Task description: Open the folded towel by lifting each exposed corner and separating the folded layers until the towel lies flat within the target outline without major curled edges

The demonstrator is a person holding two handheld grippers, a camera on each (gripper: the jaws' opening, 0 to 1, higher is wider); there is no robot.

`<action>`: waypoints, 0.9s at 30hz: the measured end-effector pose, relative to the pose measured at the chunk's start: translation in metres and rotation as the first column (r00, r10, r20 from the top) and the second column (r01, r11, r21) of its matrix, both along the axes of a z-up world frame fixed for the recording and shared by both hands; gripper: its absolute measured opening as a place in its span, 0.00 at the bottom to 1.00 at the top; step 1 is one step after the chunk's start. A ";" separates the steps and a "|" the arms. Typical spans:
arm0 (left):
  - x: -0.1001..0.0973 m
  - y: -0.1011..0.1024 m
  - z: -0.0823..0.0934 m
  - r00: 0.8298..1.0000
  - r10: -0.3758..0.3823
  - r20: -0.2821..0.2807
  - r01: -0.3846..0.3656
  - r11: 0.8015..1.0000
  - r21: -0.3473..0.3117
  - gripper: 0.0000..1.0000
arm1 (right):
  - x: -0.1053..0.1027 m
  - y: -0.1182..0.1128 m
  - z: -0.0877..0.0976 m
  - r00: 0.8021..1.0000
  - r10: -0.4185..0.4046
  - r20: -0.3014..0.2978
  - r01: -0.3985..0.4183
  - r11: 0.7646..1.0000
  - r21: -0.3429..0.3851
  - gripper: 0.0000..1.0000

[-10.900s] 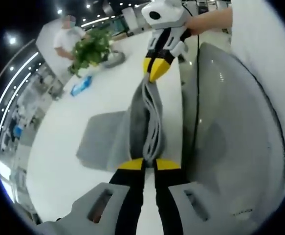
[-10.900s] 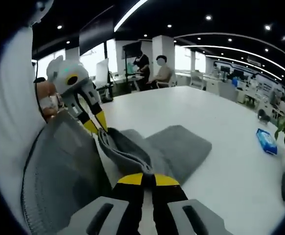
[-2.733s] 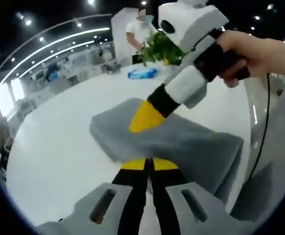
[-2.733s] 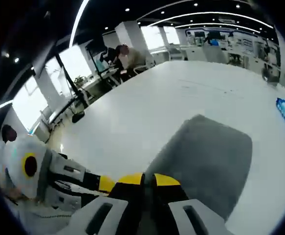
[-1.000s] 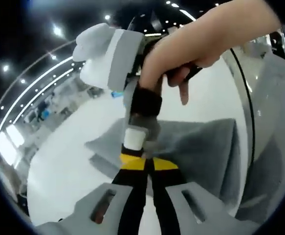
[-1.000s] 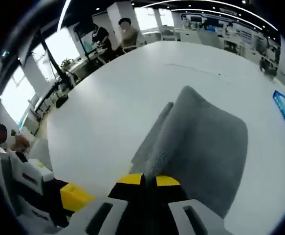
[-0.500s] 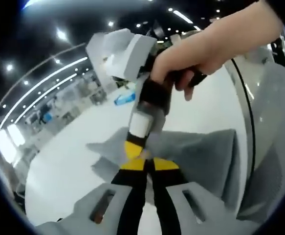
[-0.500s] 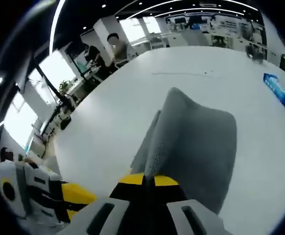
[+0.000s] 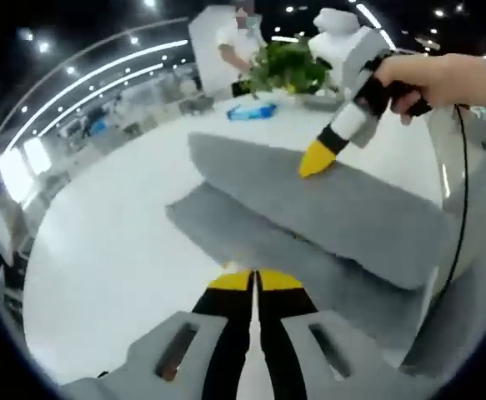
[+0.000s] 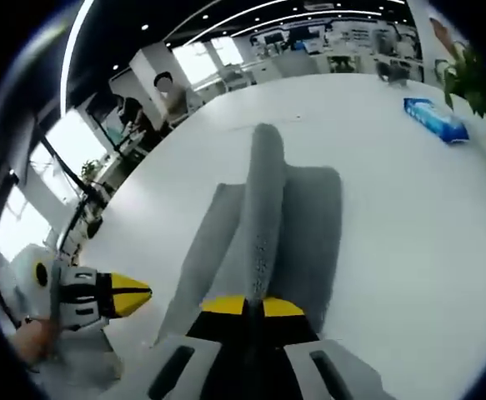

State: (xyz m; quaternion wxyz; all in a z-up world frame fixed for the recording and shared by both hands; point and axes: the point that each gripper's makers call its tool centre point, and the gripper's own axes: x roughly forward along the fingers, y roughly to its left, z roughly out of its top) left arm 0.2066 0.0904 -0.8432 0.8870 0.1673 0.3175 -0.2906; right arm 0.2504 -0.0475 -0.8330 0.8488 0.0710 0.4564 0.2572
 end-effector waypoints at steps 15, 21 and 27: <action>0.005 0.004 -0.006 0.996 0.079 -0.048 -0.083 0.994 -0.073 0.04 | 0.016 -0.036 0.016 0.939 0.111 0.327 0.008 0.940 -0.342 0.11; 0.009 0.004 -0.007 0.993 0.106 -0.061 -0.112 0.988 -0.106 0.04 | -0.002 0.053 0.038 0.878 0.327 0.350 -0.273 0.942 -0.195 0.10; 0.010 0.011 -0.007 0.990 0.124 -0.059 -0.130 0.987 -0.095 0.04 | -0.021 0.113 -0.001 0.859 0.473 0.196 -0.440 0.878 -0.188 0.03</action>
